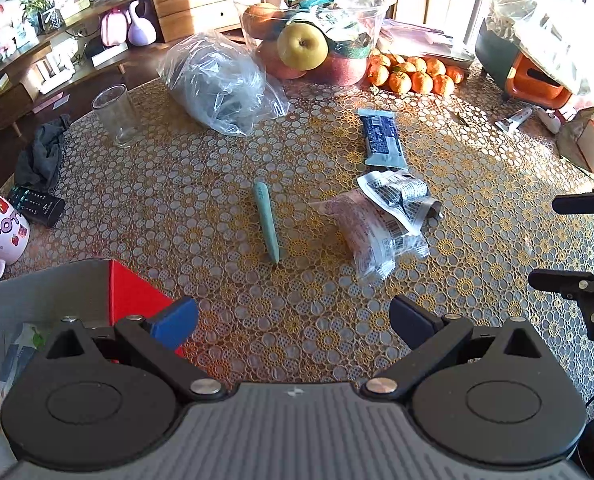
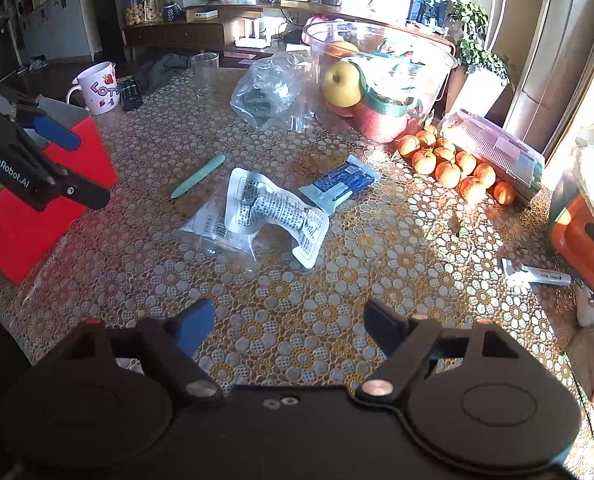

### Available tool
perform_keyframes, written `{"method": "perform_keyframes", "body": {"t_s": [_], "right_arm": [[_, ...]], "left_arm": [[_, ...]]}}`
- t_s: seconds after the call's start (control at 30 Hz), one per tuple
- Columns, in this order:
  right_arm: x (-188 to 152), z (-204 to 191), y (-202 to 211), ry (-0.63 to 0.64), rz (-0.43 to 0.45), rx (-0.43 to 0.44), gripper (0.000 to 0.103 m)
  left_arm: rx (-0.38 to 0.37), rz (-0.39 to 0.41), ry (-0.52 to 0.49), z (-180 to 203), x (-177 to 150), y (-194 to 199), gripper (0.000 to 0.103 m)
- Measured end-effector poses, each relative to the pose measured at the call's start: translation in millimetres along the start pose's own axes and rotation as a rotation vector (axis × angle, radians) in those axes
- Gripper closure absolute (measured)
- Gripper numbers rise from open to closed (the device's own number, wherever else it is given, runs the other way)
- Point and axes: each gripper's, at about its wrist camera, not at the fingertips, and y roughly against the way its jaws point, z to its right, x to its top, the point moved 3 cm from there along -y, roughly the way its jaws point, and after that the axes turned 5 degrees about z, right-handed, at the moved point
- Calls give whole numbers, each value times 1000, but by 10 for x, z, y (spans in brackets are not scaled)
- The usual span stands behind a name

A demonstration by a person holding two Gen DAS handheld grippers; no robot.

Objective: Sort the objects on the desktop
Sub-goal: 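Reach the left tool to the mint-green pen while the right tool reaches the white printed packet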

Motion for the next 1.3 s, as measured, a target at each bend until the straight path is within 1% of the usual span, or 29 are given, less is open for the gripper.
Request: {"method": "perform_keyframes", "body": {"t_s": [0.1, 0.27, 0.5, 0.6, 0.7, 0.73, 0.77, 0.8, 0.83, 0.93, 1.1, 1.27, 1.3], "right_arm": [[21, 53, -107, -8, -1, 31, 24], [77, 90, -291, -2, -7, 48, 25], [142, 123, -557, 16, -28, 48, 25], [167, 160, -673, 21, -35, 33, 31], [188, 200, -772, 12, -45, 27, 32], [196, 207, -799, 12, -44, 26, 33], [204, 207, -826, 11, -44, 26, 34], [210, 205, -847, 13, -44, 26, 35], [216, 200, -869, 14, -44, 29, 35], [217, 175, -910, 21, -46, 38, 35], [227, 150, -981, 41, -52, 40, 35], [265, 145, -1053, 64, -59, 36, 41], [270, 139, -1066, 67, -60, 36, 43]], "left_arm": [[-12, -19, 34, -71, 85, -145, 1], [1, -39, 59, -163, 172, -362, 1], [22, -71, 67, -253, 258, -660, 2], [49, -66, 49, -264, 305, -751, 2], [62, -66, 43, -271, 355, -812, 2], [70, -67, 40, -265, 372, -831, 4], [69, -69, 35, -249, 386, -850, 8], [63, -75, 32, -226, 399, -874, 14], [57, -77, 31, -204, 408, -892, 14], [43, -78, 30, -151, 432, -956, 14], [32, -98, 54, -164, 442, -1094, 14], [33, -108, 76, -211, 457, -1188, 14], [33, -109, 83, -222, 459, -1207, 14]]}}
